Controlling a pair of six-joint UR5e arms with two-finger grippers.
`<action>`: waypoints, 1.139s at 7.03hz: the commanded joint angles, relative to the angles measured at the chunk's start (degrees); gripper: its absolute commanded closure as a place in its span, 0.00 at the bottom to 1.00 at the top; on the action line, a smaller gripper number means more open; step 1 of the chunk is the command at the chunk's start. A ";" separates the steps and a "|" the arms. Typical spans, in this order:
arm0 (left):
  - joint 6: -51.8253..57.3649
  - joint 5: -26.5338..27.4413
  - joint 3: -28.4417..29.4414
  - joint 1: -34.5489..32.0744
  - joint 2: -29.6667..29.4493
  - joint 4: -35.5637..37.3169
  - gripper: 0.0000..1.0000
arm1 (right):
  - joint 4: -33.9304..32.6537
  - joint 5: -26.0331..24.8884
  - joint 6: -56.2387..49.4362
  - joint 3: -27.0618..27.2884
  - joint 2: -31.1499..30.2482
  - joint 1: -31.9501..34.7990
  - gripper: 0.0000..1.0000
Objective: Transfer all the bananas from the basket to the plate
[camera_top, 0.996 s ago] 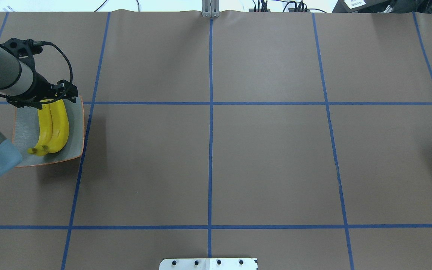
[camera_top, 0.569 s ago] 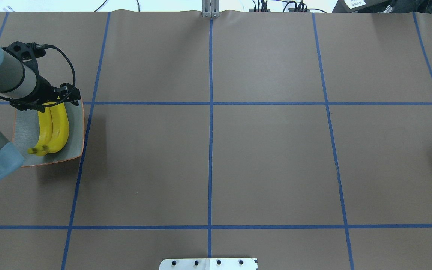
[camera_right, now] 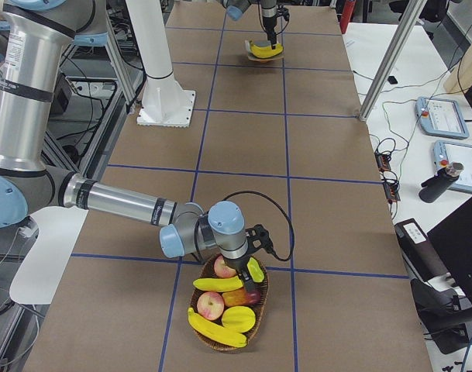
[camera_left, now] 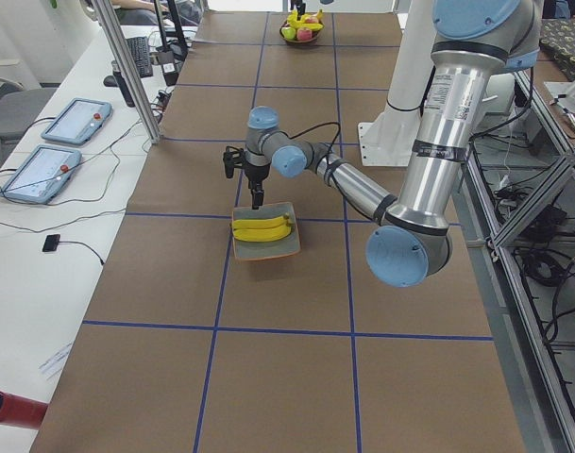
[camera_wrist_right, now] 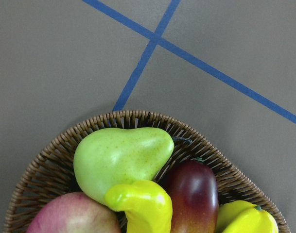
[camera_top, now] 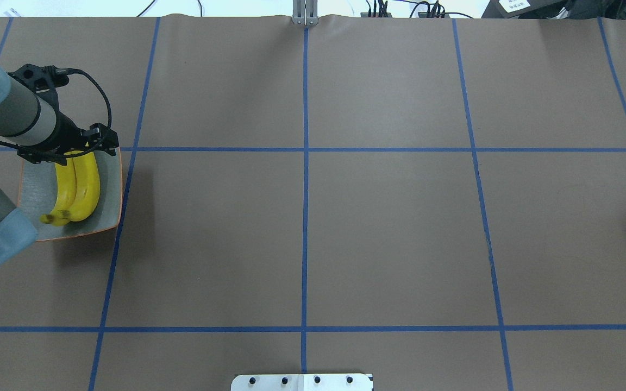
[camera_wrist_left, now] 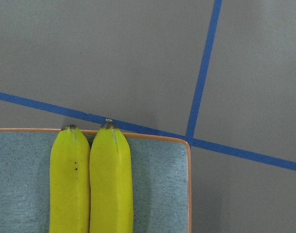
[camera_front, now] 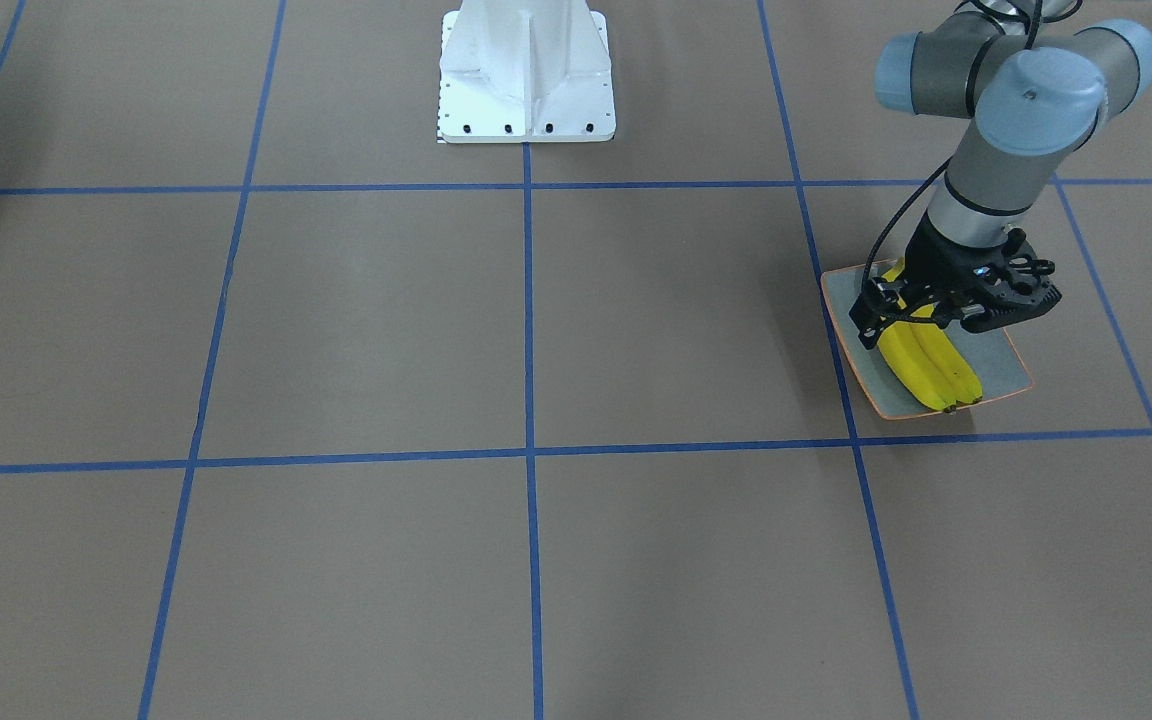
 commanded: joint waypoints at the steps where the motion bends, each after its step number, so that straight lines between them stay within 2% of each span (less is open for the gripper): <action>1: -0.34 0.07 0.02 0.42 0.00 -0.07 0.00 | -0.08 0.35 0.05 -0.34 0.31 -1.52 0.02; 4: -0.34 0.15 0.46 1.12 0.00 -0.07 0.00 | -0.08 2.72 -1.44 -2.10 1.45 -2.50 0.02; 5: -0.34 0.15 0.64 1.13 -0.09 -0.15 0.00 | -0.08 2.72 -2.84 -3.06 1.72 -2.50 0.07; 6: -0.34 0.15 0.64 1.13 -0.09 -0.15 0.00 | -0.08 2.72 -3.11 -3.24 1.80 -2.50 0.20; 8: -0.34 0.15 0.64 1.30 -0.09 -0.15 0.00 | -0.08 2.72 -3.73 -3.33 1.89 -2.50 0.28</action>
